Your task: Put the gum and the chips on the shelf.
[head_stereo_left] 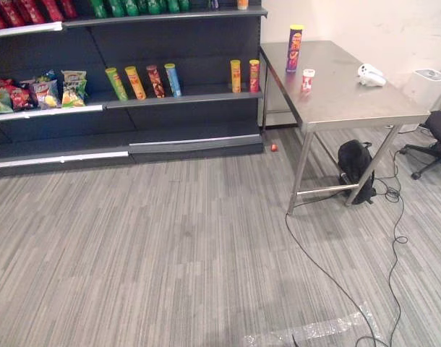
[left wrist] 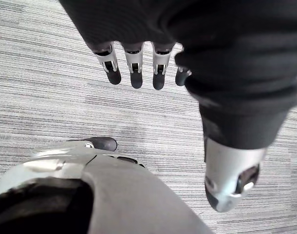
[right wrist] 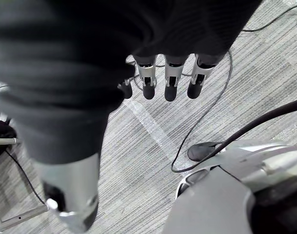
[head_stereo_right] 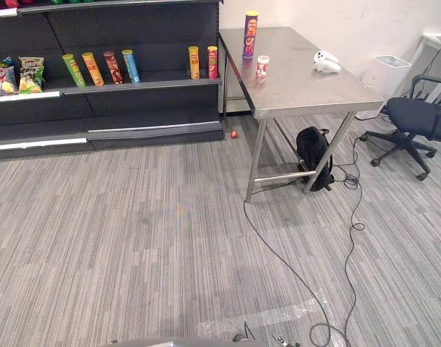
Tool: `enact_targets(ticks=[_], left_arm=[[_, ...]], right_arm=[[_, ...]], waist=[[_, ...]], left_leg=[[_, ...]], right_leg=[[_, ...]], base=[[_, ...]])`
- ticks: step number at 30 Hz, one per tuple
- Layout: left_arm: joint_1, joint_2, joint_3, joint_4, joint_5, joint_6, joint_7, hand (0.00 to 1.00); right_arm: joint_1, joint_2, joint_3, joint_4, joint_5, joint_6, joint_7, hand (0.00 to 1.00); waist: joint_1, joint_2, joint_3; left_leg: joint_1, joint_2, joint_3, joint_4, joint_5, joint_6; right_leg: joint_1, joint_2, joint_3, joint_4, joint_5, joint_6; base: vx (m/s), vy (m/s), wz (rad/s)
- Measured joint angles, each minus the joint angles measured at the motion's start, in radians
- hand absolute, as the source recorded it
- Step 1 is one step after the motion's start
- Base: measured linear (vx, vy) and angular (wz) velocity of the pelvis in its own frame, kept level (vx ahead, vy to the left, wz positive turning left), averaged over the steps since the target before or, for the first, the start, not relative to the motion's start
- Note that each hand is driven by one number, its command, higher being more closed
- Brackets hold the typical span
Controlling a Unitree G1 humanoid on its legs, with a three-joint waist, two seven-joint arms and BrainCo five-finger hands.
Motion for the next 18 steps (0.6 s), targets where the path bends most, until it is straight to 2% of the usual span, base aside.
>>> enact_targets(ticks=[10,18], left_arm=[[-0.001,0.001,-0.012,0.0,0.0,-0.023,0.004,0.0],[-0.002,0.008,-0.008,-0.001,0.002,-0.023,-0.001,0.0]], right_arm=[[0.001,0.001,0.002,0.0,0.002,-0.009,0.001,0.0],[-0.006,0.008,0.004,0.0,0.07,-0.011,0.031,0.0]], waist=[[0.0,0.0,0.006],[0.0,-0.013,0.013]], left_leg=[[0.008,0.0,-0.001,-0.026,0.013,-0.001],[0.008,0.0,0.001,-0.027,0.013,-0.001]], right_leg=[[-0.002,0.001,-0.006,-0.001,0.0,0.0],[-0.002,0.002,-0.006,-0.001,0.003,-0.004]], base=[[0.0,0.0,0.0],[0.0,0.0,0.0]])
